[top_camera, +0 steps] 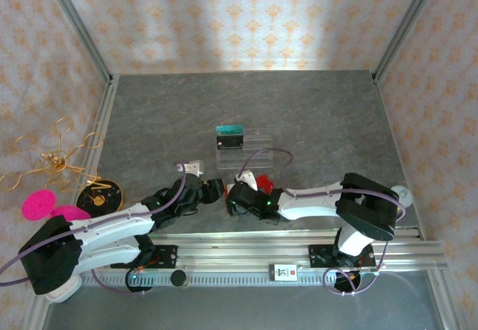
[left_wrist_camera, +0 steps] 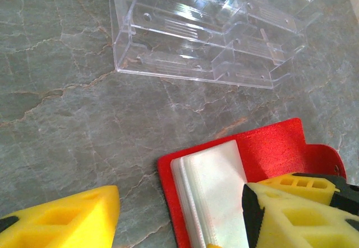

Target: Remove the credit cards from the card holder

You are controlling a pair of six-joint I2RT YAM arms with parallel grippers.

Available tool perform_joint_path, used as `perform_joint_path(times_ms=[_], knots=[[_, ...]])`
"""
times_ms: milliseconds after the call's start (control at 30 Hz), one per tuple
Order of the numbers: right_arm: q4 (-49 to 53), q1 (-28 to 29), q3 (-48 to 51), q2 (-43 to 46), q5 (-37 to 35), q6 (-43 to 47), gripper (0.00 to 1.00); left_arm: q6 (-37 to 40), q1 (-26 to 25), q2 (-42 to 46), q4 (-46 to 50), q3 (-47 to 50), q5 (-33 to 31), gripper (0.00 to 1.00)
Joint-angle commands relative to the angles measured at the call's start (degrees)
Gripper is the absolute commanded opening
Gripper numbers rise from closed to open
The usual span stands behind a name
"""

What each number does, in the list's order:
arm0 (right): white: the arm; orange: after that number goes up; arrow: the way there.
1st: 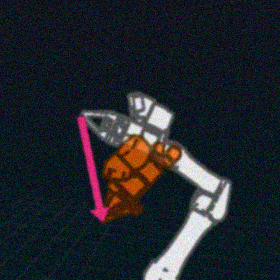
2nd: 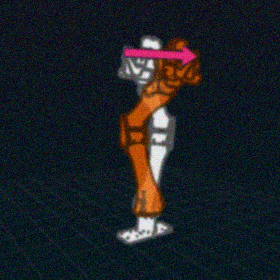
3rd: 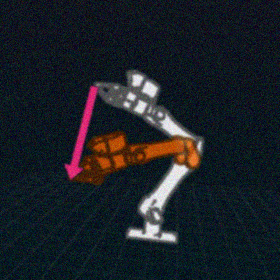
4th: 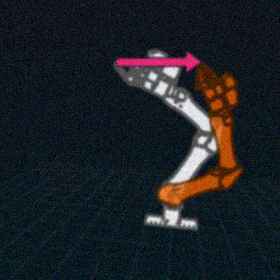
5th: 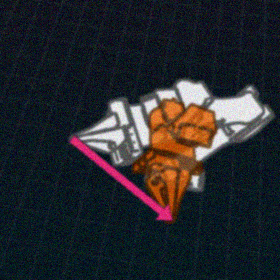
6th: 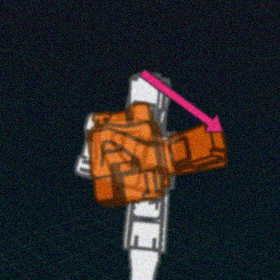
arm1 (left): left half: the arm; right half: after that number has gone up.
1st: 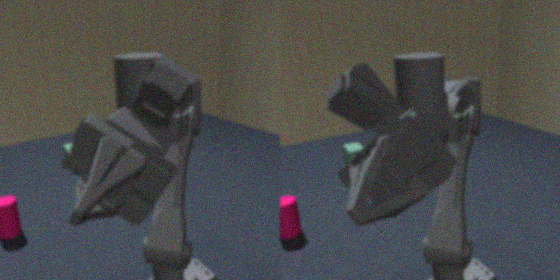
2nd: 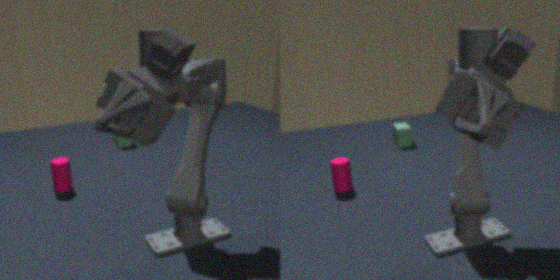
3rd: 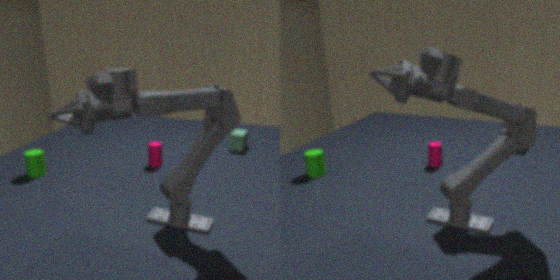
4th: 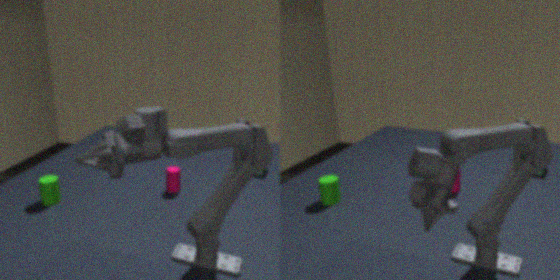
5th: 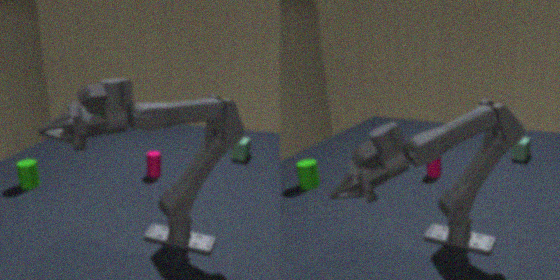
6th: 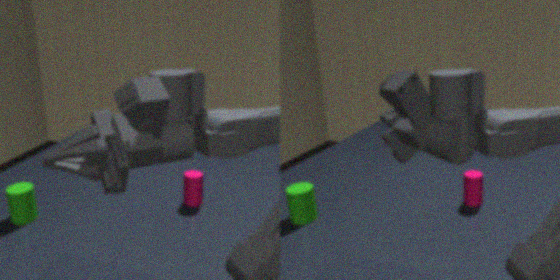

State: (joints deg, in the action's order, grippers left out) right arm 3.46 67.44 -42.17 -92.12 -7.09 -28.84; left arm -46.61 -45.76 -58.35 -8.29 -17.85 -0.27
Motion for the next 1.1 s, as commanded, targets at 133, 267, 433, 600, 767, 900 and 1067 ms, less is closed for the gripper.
perform_joint_path(times_ms=[133, 267, 433, 600, 767, 900, 1067], knots=[[0.2, -0.2, 1.8, -2.7, 0.7, -1.4, 0.56, 0.3, -0.1, 0.2, 0.3, 1.2, 0.3, 0.61], [-1.6, -0.3, 3.0, -1.7, 1.5, -1.8, 0.37, 0.7, -0.1, -0.6, -0.9, 1.5, 1.9, 0.59], [-4.7, -1.1, 5.0, 0.0, 3.4, -2.7, 0.13, 1.9, -0.3, -4.1, -3.2, 0.8, 5.7, 0.47], [-7.6, -3.0, 7.2, 2.6, 6.6, -3.5, 0.0, 3.1, -0.9, -7.8, -4.9, -0.4, 8.6, 0.32], [-9.7, -4.7, 9.2, 4.5, 9.8, -4.4, 0.0, 3.9, -1.7, -11.1, -7.0, -1.5, 11.1, 0.15], [-9.9, -5.0, 9.4, 5.4, 10.3, -4.4, 0.0, 4.9, -2.5, -14.0, -6.5, -3.7, 11.8, 0.13], [-10.0, -5.0, 9.6, 5.6, 10.2, -4.8, 0.0, 5.7, -3.4, -15.3, -5.7, -6.0, 11.1, 0.1]])
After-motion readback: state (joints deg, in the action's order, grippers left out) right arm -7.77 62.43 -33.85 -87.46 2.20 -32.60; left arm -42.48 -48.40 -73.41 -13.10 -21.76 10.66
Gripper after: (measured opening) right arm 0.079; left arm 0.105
